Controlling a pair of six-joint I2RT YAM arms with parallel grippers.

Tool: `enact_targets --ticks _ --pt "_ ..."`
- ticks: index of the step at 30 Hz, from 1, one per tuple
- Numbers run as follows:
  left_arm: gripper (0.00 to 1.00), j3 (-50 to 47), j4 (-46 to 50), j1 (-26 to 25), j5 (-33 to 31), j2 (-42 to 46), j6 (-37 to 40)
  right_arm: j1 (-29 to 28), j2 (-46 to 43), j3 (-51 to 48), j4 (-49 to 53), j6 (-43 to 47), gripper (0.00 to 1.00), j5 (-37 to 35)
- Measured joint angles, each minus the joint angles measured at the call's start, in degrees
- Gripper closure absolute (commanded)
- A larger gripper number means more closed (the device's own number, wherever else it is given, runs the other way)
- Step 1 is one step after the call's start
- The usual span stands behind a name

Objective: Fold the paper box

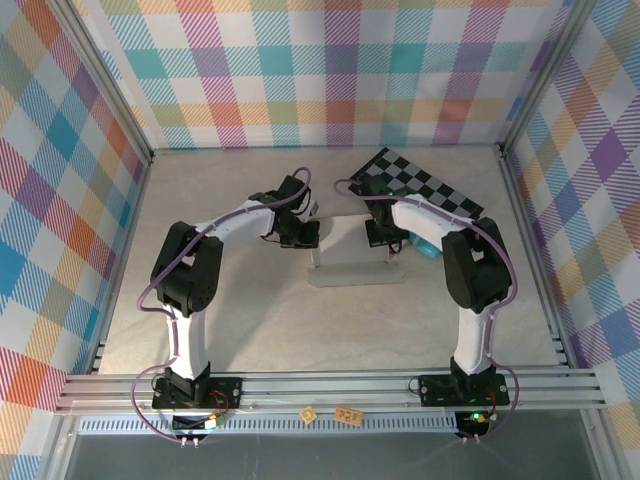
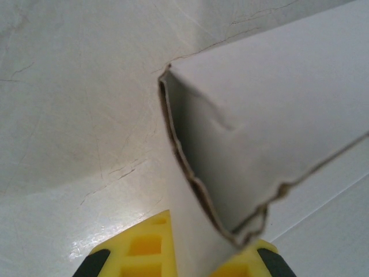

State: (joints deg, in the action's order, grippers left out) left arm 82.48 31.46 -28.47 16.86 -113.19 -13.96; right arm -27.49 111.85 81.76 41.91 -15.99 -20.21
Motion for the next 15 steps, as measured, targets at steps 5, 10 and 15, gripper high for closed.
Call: enact_targets --ticks 5,10,15 --pt "1.0 0.4 0.5 -0.2 -0.4 0.0 0.0 -1.5 0.4 0.3 1.2 -1.9 0.93 -3.6" --pt "1.0 0.7 1.1 -0.3 -0.7 0.0 0.0 -1.9 1.6 1.7 2.6 -2.8 0.82 -5.8" --pt "1.0 1.0 1.1 -0.4 -0.7 0.0 0.0 -1.9 1.9 2.1 3.1 -3.1 0.85 -6.4"
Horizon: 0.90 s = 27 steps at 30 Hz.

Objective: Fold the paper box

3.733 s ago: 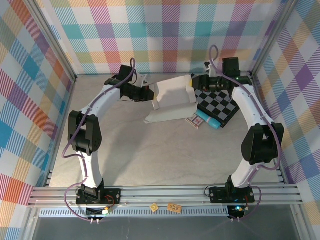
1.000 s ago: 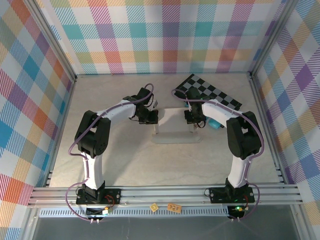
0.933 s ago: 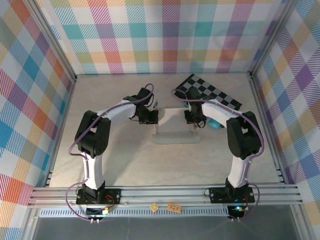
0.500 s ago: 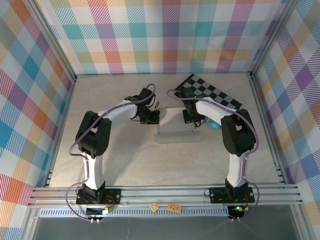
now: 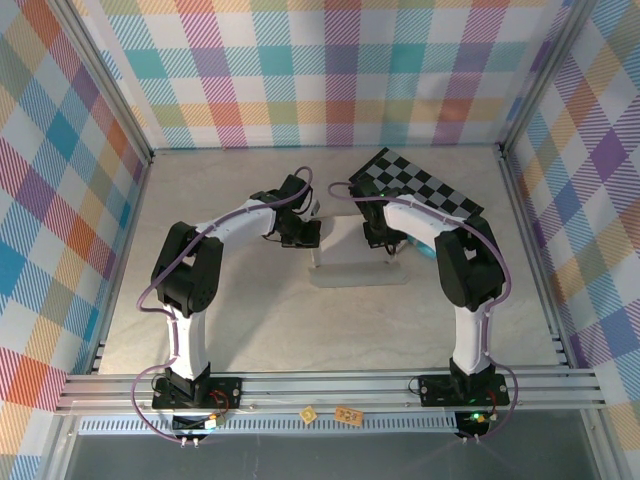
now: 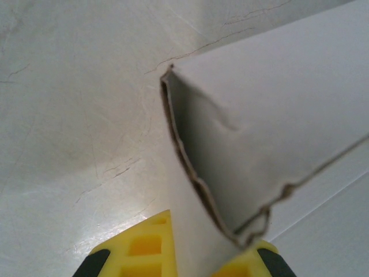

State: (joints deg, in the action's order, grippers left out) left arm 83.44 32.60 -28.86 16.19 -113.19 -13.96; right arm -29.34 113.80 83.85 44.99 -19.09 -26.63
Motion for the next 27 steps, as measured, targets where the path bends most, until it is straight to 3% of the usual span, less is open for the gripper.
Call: enact_targets --ticks 9,13,16,23,27 --pt "1.0 0.0 0.0 -0.3 0.0 0.0 0.0 -0.3 0.9 1.0 1.1 -1.1 0.93 -1.2" --pt "1.0 0.1 0.0 -0.3 0.0 0.0 0.0 -0.5 1.0 1.2 1.6 -1.7 0.92 -2.2" --pt "1.0 0.1 0.0 -0.3 0.2 0.0 0.0 -0.9 1.3 1.5 2.2 -2.1 1.0 -3.2" --pt "1.0 0.7 0.0 -0.4 0.2 0.0 0.0 -1.3 2.2 2.6 3.3 -3.2 1.0 -4.7" --pt "1.0 0.9 0.3 -0.4 0.2 0.0 0.0 -1.2 2.3 2.6 3.1 -3.2 0.87 -4.2"
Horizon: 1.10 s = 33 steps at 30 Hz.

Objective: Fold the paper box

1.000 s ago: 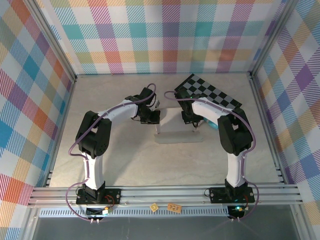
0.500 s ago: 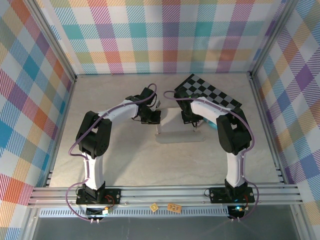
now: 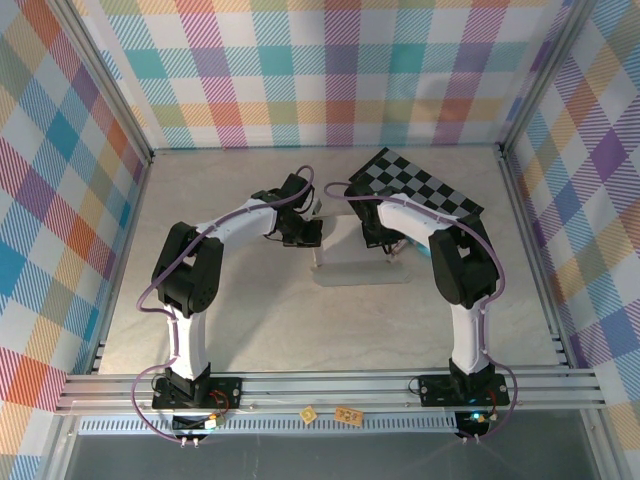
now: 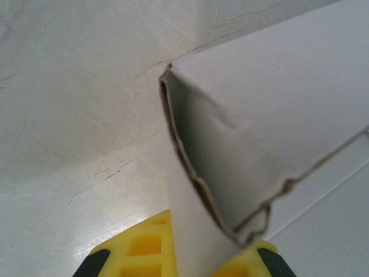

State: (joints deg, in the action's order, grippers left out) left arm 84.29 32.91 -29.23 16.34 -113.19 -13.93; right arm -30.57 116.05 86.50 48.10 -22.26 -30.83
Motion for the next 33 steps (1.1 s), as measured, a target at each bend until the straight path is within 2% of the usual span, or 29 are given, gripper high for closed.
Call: enact_targets --ticks 4,14,20,25,28,33 --pt "1.0 0.1 0.0 0.0 -0.2 0.0 0.0 0.3 -0.4 0.0 0.0 0.0 0.77 0.4" --pt "1.0 0.4 -0.2 0.0 -0.6 0.0 0.0 3.0 -3.2 1.0 1.1 0.2 0.63 3.3" --pt "1.0 0.7 -0.3 0.0 -0.6 0.0 0.0 4.0 -3.7 2.5 1.4 0.2 0.63 5.0" --pt "1.0 0.7 -0.3 0.0 -0.9 0.0 -0.1 4.0 -4.1 3.7 2.1 0.2 0.69 5.8" --pt "1.0 1.0 -0.3 0.0 -1.0 0.0 -0.2 4.0 -4.2 3.9 2.2 0.3 0.77 6.6" --pt "1.0 1.2 -0.3 0.0 -1.0 0.0 -0.2 4.2 -4.2 3.9 2.2 0.3 0.77 7.3"
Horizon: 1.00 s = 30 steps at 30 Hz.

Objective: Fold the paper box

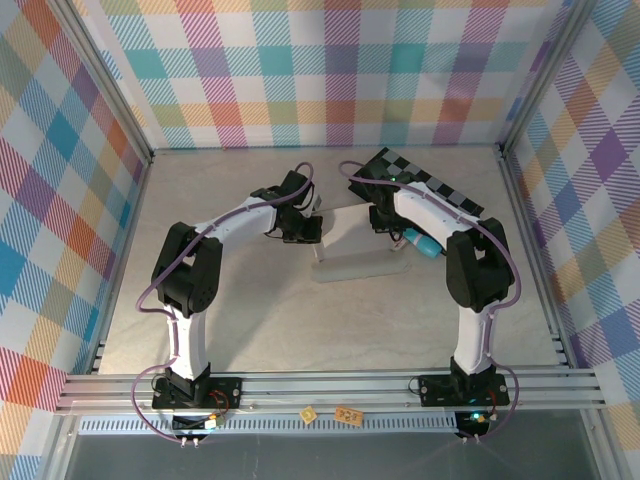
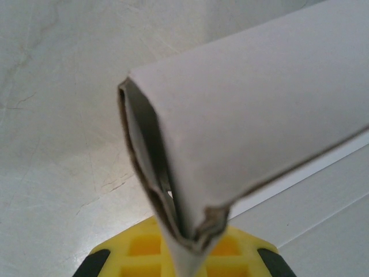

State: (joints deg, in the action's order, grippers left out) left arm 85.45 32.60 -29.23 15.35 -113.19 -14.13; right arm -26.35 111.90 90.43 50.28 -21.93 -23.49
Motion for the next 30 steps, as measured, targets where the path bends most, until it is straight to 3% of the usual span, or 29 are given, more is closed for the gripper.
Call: enact_targets --ticks 5,8,23,26,30 --pt "1.0 0.0 -0.2 0.0 0.2 0.0 0.0 0.1 0.0 0.2 -0.1 0.1 0.88 0.4" --pt "1.0 0.0 -1.1 0.0 0.4 0.0 0.0 0.1 0.0 0.9 0.6 0.5 1.0 0.3" --pt "1.0 0.6 -1.3 0.0 -0.1 0.0 -0.5 -1.6 0.0 1.0 1.6 -0.2 1.0 -3.5" --pt "0.87 -0.3 -1.9 0.0 -0.1 0.0 -1.4 -1.9 0.0 -0.5 0.9 -0.4 1.0 -3.3" --pt "0.83 -3.3 -3.8 0.0 -0.7 0.0 -2.9 -2.6 0.0 -2.4 0.0 -1.0 1.0 -3.0"
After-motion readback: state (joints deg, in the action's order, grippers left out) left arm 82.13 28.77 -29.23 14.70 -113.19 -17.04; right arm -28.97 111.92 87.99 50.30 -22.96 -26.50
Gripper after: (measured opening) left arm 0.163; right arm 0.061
